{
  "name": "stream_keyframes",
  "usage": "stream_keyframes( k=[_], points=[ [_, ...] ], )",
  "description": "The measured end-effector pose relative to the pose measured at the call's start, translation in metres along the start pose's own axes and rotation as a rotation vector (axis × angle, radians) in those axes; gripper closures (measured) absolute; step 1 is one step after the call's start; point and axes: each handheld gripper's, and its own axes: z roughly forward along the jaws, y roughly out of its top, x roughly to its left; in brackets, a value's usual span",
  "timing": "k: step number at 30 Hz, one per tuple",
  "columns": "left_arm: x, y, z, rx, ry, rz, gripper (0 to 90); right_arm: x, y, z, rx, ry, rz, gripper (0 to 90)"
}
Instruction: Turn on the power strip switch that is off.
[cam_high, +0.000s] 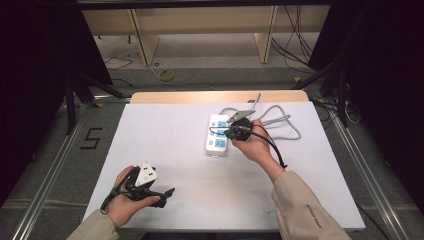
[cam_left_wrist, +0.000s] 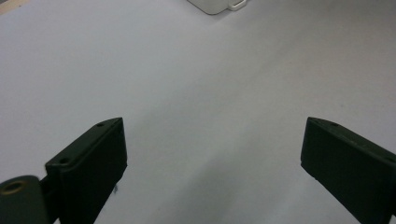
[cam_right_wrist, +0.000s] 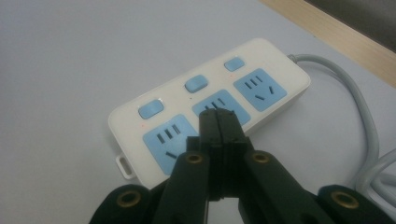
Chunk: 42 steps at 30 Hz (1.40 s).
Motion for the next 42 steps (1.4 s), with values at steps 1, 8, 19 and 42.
stream_keyframes(
  k=[1, 8, 19, 42],
  points=[
    [0.0, 0.0, 0.0, 0.001, -0.002, 0.002, 6.8, 0.0, 0.0, 0.001, 0.002, 0.0, 0.001, 90.0],
    [0.0, 0.0, 0.0, 0.005, -0.004, 0.003, 6.8, 0.0, 0.005, 0.004, 0.001, -0.005, 0.002, 90.0],
    [0.0, 0.0, 0.0, 0.006, -0.008, 0.001, 6.9, 0.002, 0.011, 0.011, 0.01, 0.001, -0.001, 90.0],
    [0.0, 0.0, 0.0, 0.005, -0.011, 0.002, 7.0, 0.002, 0.024, 0.026, 0.038, 0.002, -0.008, 90.0]
  ],
)
